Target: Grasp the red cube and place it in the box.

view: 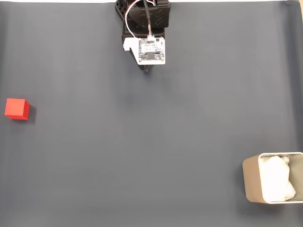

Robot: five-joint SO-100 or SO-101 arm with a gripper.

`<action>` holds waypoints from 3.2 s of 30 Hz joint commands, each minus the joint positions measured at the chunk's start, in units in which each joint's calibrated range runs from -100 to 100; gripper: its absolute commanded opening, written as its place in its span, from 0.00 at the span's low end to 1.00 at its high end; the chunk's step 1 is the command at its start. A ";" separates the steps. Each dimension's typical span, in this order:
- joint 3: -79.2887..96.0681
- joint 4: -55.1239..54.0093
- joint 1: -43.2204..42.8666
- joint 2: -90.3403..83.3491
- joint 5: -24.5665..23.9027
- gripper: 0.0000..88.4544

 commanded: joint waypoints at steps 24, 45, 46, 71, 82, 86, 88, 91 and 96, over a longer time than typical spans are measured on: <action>0.45 1.28 0.28 0.00 0.83 0.00; 0.45 1.28 0.28 0.00 0.98 0.00; 0.45 0.62 0.28 0.00 0.88 0.00; -65.15 -3.15 -2.85 34.84 1.95 0.00; -85.77 7.26 -2.42 47.75 0.10 0.00; -90.33 8.66 -1.64 51.13 -0.39 0.00; -91.70 8.82 -1.00 52.51 -0.49 0.00; -92.98 8.82 0.28 54.25 -0.54 0.00; -93.07 8.82 1.27 55.03 -0.63 0.00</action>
